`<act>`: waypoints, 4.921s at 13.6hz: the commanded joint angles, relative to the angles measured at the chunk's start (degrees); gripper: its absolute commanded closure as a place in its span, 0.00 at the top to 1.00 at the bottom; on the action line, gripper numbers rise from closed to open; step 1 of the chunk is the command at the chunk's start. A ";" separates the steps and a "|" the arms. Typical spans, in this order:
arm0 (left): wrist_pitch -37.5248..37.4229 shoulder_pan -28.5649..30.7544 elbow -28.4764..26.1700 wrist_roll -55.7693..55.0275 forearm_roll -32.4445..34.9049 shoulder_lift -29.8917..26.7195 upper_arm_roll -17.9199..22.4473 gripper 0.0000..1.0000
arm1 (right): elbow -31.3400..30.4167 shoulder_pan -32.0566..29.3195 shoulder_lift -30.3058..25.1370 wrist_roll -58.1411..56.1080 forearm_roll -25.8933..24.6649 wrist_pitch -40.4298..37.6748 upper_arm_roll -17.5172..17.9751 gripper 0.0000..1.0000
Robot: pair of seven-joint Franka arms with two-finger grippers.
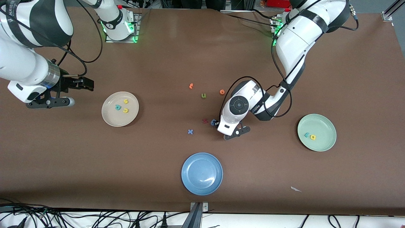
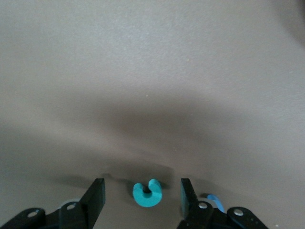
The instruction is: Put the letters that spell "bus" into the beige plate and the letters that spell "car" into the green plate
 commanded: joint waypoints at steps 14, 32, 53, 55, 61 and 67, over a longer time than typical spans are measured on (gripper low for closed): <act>-1.86 -3.50 1.68 -1.18 -0.49 1.24 3.12 0.44 | -6.72 -15.09 -10.38 -0.21 2.12 4.63 9.05 1.00; -11.76 0.70 3.60 12.58 0.13 -2.70 4.00 0.23 | -2.85 -15.09 -9.15 0.93 1.94 -0.11 8.87 1.00; -19.78 29.55 1.06 72.39 4.61 -8.78 4.09 1.00 | -2.50 -14.91 -9.15 1.03 0.88 -0.90 9.22 1.00; -20.84 30.51 1.41 69.85 4.35 -10.00 3.92 1.00 | -2.50 -14.91 -9.15 1.03 0.88 -0.90 9.14 1.00; -19.96 20.81 -14.37 69.31 -13.63 -31.93 18.98 1.00 | -2.50 -14.91 -9.15 1.03 0.80 -0.55 9.14 1.00; -25.76 8.99 -16.60 68.69 -14.28 -48.75 29.39 1.00 | -2.50 -14.91 -9.15 1.03 0.80 -0.82 9.14 1.00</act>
